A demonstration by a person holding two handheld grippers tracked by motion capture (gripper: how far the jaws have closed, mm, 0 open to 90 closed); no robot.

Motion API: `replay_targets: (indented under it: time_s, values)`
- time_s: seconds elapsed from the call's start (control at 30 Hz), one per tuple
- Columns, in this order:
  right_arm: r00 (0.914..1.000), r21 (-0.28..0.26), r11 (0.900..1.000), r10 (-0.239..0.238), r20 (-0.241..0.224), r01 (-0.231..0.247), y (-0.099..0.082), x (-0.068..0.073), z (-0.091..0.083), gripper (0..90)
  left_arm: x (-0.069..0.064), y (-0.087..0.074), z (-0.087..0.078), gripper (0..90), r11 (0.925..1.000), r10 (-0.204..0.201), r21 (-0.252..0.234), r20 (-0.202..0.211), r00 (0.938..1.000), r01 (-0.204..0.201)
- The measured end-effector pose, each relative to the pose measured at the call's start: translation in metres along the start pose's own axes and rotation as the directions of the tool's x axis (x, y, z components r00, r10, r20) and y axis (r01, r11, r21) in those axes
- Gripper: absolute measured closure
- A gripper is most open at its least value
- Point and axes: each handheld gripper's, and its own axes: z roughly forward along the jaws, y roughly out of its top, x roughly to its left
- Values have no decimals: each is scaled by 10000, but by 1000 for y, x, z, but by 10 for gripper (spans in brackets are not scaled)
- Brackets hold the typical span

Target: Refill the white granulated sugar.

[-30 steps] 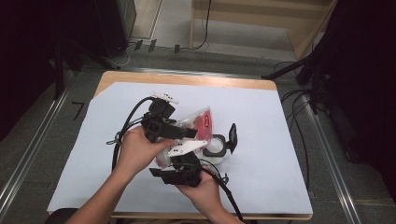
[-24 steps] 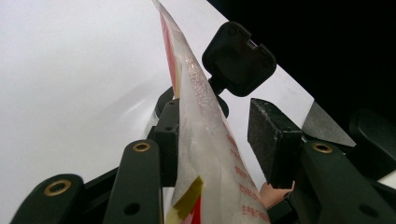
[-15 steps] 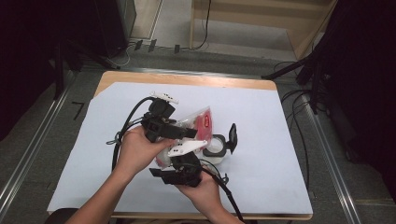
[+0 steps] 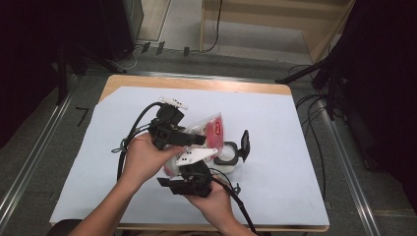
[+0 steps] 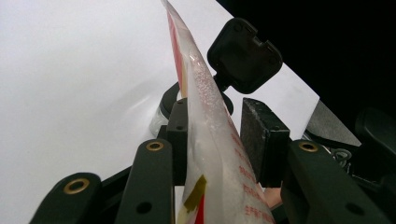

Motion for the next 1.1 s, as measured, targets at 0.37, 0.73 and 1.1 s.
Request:
replay_targets:
  time_s: [0.37,0.73,1.1]
  values:
    - [10000,-1,10000,-26,-16,26,0,0,-1,633,-1,0,0,656,10000,1,12,-16,10000,-1]
    - [10000,22,10000,26,-37,-26,0,0,-1,633,0,0,1,650,10000,-55,-64,123,9999,56]
    - [9999,52,9999,88,-72,-87,1,0,-2,633,1,1,1,652,9999,-171,21,98,9998,171]
